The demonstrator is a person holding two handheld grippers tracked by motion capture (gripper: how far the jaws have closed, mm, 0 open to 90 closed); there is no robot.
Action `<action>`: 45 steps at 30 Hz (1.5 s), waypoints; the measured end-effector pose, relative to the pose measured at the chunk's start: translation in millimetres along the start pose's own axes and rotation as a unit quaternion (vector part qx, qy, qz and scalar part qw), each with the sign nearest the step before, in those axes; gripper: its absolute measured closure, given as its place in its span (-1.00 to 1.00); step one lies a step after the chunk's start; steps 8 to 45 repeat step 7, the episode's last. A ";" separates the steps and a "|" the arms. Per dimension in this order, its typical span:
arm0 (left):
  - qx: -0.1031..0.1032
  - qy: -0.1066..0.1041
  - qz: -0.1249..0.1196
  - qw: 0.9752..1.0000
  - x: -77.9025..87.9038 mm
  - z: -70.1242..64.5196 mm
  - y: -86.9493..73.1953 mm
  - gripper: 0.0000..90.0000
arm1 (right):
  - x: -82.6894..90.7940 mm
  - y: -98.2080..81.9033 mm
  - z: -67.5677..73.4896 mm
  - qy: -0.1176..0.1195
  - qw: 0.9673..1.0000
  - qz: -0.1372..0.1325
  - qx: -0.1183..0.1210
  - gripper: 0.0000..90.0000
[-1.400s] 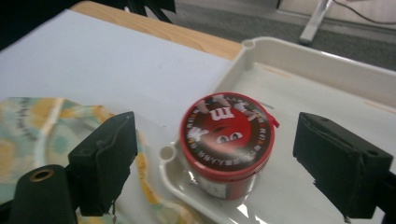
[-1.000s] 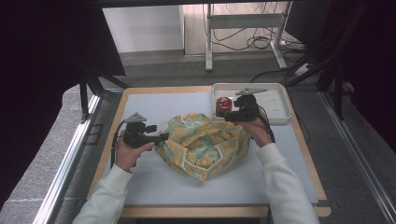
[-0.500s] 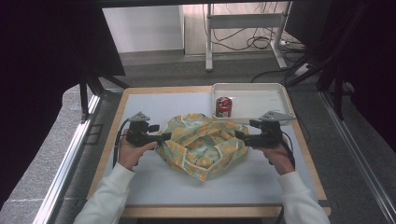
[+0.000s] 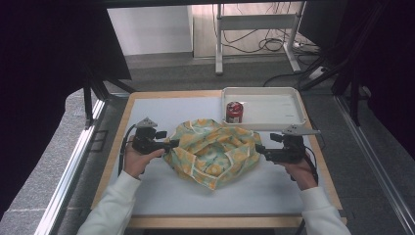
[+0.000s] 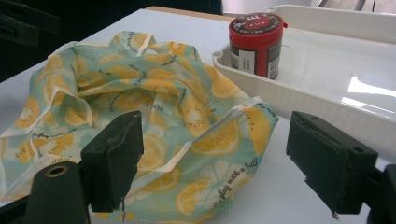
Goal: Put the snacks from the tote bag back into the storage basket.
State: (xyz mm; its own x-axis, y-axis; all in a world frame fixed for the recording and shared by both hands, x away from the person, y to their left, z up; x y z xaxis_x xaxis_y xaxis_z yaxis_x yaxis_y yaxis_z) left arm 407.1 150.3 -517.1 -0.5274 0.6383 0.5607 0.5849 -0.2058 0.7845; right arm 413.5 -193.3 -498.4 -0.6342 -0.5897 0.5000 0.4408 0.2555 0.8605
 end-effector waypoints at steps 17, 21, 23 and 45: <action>-0.001 0.006 -0.004 1.000 -0.6 2.6 2.6 -0.35 | 4.3 0.2 2.5 0.002 1.000 0.000 0.000 -0.58; -0.001 0.006 -0.004 1.000 -0.6 2.6 2.6 -0.35 | 4.3 0.2 2.5 0.002 1.000 0.000 0.000 -0.58; -0.001 0.006 -0.004 1.000 -0.6 2.6 2.6 -0.35 | 4.3 0.2 2.5 0.002 1.000 0.000 0.000 -0.58; -0.001 0.006 -0.004 1.000 -0.6 2.6 2.6 -0.35 | 4.3 0.2 2.5 0.002 1.000 0.000 0.000 -0.58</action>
Point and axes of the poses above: each handheld gripper's, and its own axes: x roughly backward along the jaws, y roughly out of its top, z roughly to its left, the point moved 9 cm from there along -x, roughly forward along the jaws, and after that the axes turned 3 degrees about -y, right-handed, at the moved point
